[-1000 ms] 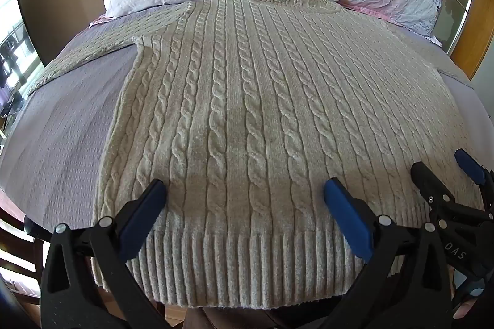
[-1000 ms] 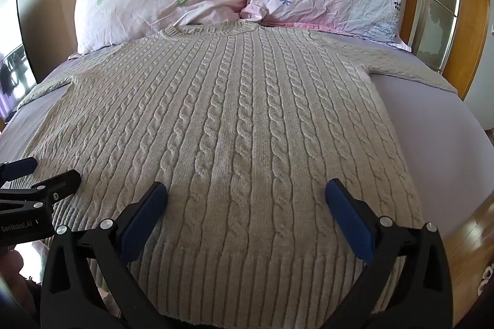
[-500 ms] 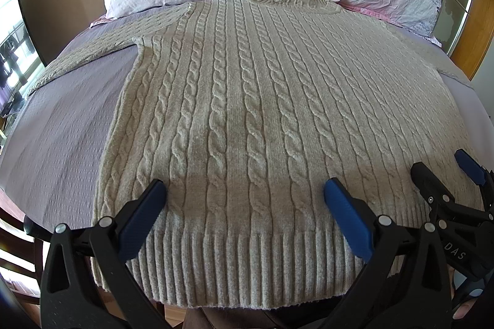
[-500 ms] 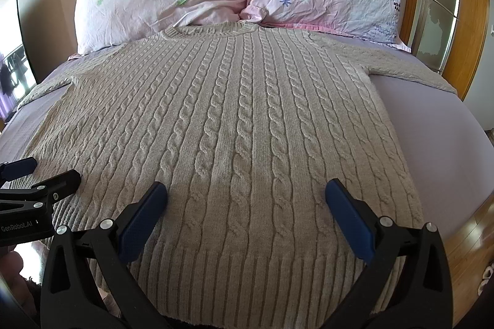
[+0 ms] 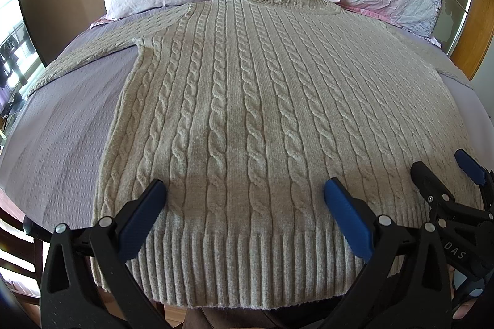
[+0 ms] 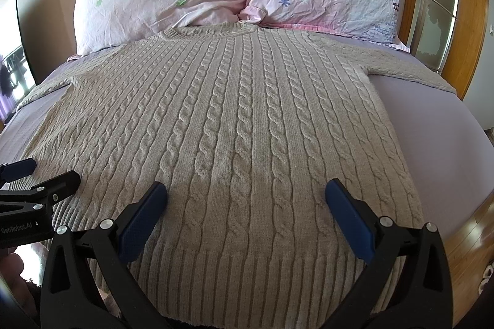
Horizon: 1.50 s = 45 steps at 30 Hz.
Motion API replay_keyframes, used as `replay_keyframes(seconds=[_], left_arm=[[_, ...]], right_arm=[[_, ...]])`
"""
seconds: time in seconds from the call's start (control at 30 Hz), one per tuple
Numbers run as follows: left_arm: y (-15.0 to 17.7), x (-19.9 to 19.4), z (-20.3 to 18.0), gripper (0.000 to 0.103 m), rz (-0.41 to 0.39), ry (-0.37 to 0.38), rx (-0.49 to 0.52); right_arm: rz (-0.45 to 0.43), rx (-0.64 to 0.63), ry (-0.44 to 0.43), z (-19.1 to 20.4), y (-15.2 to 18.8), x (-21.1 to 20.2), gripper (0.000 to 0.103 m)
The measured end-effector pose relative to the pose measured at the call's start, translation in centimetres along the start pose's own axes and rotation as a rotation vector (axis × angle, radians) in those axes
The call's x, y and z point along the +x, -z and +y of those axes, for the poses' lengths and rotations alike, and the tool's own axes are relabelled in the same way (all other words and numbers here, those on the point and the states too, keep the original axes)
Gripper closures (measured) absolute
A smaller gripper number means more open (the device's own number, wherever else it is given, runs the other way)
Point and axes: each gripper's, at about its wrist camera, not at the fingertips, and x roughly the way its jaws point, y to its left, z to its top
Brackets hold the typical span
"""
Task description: Fold small clothes
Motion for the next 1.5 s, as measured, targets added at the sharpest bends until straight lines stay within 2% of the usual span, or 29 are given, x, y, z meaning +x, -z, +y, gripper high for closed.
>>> replay_keyframes(seconds=[1.5], left_arm=[[0.27, -0.46, -0.01, 0.002, -0.026, 0.0, 0.002]], right_arm=[[-0.022, 0.02, 0.033, 0.18, 0.17, -0.57, 0.001]])
